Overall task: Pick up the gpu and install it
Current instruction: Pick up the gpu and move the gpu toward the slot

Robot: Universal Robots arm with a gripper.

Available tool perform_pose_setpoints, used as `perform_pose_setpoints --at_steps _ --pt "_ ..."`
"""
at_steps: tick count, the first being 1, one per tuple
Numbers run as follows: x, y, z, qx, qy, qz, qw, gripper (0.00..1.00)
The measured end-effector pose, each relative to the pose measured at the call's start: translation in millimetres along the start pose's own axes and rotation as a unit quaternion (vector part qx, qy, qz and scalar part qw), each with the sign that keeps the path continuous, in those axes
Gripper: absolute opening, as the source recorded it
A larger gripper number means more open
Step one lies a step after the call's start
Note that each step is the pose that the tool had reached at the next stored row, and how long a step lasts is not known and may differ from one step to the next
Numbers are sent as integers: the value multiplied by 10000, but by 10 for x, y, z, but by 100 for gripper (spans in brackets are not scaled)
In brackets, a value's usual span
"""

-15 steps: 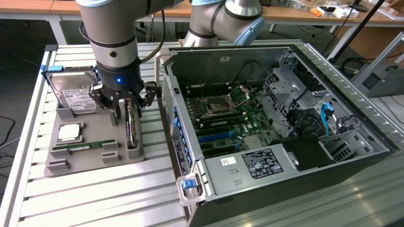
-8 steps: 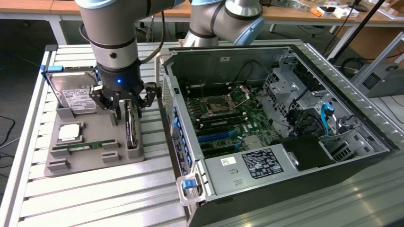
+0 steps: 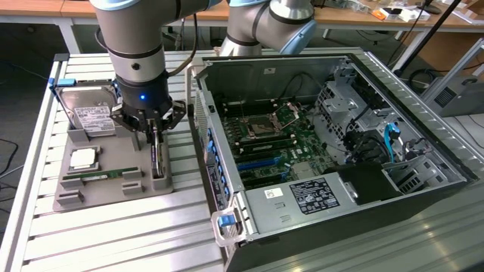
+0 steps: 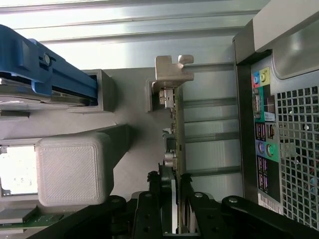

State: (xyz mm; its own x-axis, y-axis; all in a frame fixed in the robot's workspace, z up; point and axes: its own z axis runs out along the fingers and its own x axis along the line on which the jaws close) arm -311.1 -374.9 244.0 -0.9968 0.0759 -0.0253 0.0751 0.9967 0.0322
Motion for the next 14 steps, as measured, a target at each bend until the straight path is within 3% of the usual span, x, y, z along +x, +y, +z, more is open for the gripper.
perform_pose_setpoints --at_steps 14 --pt "-1 3 -7 -2 -1 0 10000 27"
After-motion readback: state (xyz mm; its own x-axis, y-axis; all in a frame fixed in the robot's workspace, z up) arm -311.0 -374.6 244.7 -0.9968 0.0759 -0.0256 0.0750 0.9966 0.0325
